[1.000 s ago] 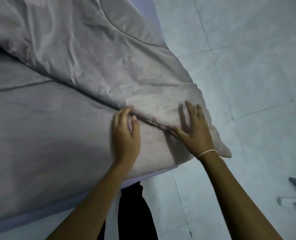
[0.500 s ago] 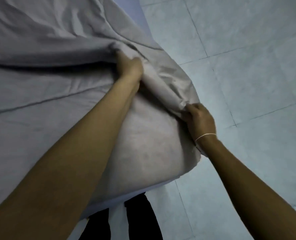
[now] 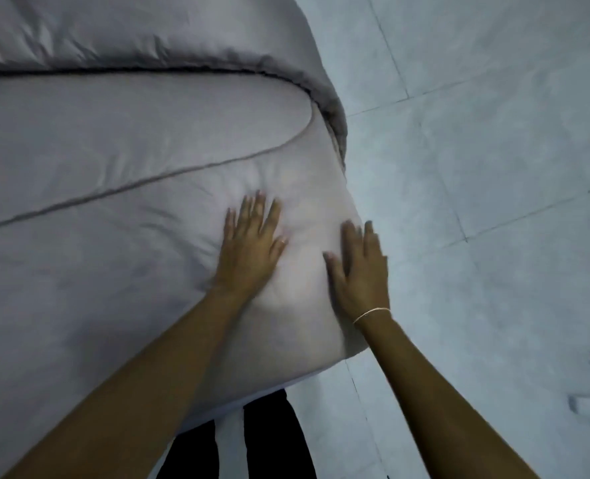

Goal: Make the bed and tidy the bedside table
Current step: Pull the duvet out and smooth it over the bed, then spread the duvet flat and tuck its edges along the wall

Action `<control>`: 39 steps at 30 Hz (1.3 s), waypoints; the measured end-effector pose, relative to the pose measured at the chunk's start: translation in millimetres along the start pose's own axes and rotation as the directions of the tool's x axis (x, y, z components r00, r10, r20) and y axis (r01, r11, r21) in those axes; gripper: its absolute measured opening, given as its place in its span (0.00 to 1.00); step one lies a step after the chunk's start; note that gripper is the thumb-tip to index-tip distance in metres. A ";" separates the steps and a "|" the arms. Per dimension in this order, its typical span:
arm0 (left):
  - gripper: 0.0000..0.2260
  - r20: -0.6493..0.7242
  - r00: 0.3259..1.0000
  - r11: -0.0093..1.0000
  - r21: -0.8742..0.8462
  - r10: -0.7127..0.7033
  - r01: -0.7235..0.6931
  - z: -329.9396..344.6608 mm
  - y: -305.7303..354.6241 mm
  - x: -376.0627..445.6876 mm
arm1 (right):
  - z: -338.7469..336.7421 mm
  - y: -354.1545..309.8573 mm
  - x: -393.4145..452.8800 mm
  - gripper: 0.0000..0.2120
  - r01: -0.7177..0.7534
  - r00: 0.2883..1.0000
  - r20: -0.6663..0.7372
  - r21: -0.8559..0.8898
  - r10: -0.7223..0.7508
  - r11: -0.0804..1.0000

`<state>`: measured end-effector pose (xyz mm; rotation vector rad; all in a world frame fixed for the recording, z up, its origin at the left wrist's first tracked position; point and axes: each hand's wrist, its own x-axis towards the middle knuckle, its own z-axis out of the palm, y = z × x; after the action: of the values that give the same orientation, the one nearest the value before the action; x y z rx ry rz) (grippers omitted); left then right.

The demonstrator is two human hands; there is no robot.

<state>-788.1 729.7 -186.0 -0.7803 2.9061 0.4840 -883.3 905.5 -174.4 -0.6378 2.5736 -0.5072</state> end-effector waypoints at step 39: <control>0.21 -0.200 0.970 0.989 0.079 0.138 -0.124 -331.6 8.5 -148.1 | -232.1 -178.8 -155.7 0.30 0.016 0.994 -0.096 -0.284 -0.045 0.959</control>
<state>-667.0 698.4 155.0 -0.6688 3.1615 0.3338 -811.1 892.7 149.3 -0.7659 2.7637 -0.1844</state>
